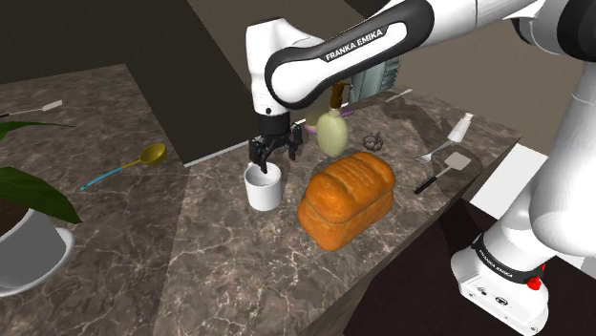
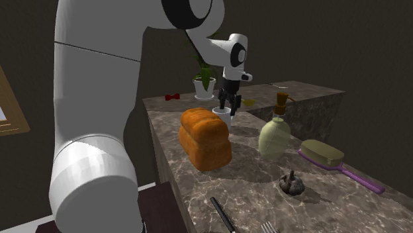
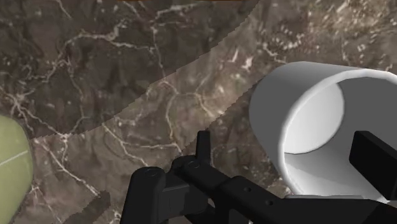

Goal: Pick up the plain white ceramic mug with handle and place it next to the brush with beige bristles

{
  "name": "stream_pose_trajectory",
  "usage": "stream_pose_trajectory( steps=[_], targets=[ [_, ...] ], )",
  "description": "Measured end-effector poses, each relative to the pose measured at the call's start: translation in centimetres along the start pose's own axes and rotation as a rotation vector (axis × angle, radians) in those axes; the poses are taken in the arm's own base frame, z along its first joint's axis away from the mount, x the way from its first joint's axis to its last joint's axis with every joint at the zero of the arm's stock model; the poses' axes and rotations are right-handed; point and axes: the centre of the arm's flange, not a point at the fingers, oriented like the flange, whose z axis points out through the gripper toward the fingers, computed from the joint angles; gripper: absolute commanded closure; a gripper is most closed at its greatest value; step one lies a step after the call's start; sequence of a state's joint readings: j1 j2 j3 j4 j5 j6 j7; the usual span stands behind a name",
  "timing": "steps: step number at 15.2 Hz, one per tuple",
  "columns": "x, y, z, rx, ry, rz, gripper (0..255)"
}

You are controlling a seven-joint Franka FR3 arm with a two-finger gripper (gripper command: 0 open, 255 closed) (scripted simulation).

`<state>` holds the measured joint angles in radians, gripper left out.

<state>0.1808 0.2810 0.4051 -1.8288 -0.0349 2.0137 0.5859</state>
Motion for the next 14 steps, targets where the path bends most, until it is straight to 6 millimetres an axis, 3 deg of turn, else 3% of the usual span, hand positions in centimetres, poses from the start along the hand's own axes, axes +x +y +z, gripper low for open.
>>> stream_pose_trajectory(
  steps=[7,13,14],
  targets=[
    [0.3,-0.4,3.5,-0.001,0.003,-0.001,0],
    [0.3,-0.3,3.9,-0.001,0.003,-0.001,0],
    [0.3,-0.3,3.9,-0.001,0.003,-0.001,255]
  ],
)
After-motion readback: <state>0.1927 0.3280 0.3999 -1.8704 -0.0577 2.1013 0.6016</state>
